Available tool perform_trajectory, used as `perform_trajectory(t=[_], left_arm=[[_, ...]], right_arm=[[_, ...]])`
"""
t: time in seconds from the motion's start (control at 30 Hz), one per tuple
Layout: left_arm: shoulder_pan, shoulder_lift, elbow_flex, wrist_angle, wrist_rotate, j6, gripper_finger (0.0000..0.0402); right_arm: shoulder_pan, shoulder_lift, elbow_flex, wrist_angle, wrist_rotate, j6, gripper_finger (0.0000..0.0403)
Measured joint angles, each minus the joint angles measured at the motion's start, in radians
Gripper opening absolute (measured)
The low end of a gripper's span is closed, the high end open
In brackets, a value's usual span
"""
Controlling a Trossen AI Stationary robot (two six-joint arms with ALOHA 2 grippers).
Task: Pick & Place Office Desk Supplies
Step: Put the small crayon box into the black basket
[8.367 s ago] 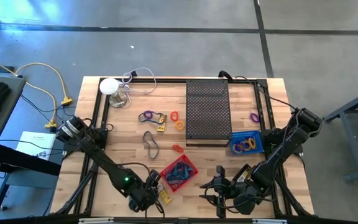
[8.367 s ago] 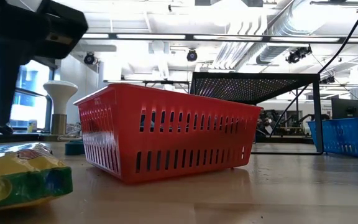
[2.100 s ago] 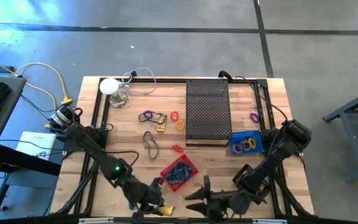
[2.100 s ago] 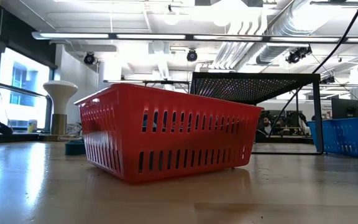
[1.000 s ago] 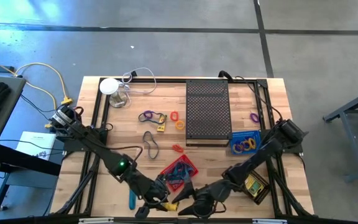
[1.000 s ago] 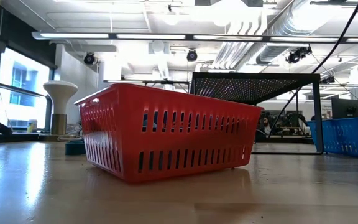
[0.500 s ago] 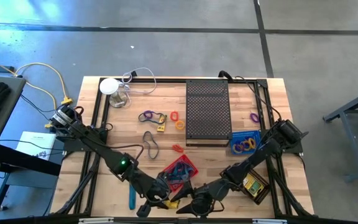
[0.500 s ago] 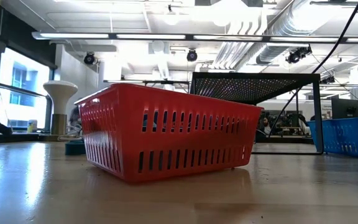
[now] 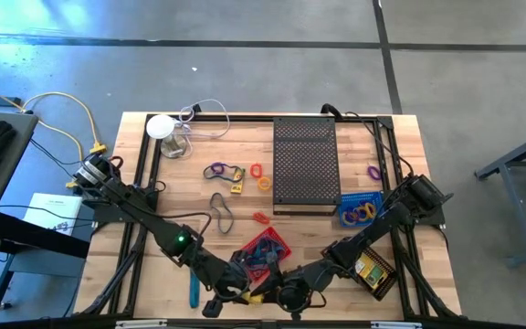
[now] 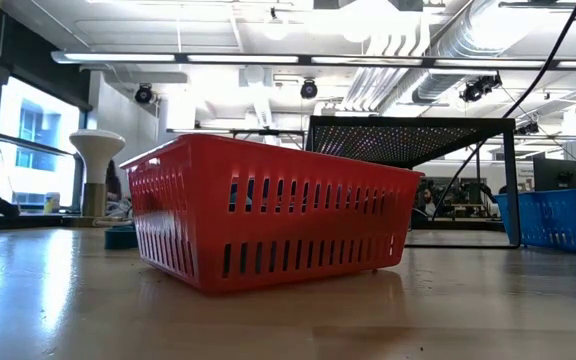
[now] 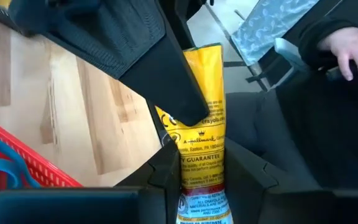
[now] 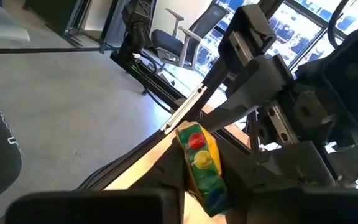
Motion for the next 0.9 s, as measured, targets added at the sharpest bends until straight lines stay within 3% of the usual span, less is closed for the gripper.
perform_trajectory(t=[0.2, 0.43, 0.63, 0.9], left_arm=[[-0.016, 0.000, 0.000, 0.004, -0.026, 0.007, 0.0128], [-0.059, 0.000, 0.000, 0.004, -0.157, 0.009, 0.0153], [-0.081, 0.000, 0.000, 0.003, -0.171, 0.009, 0.0156], [-0.078, 0.000, 0.000, 0.007, -0.171, 0.007, 0.0156]], right_arm=[[0.010, 0.000, 0.000, -0.043, -0.017, 0.032, 0.0048], [0.078, 0.000, 0.000, -0.166, -0.019, 0.225, 0.0042], [0.184, -0.010, 0.000, -0.317, 0.176, 0.489, 0.0047], [0.302, -0.140, 0.000, -0.580, 0.306, 0.861, 0.0043]])
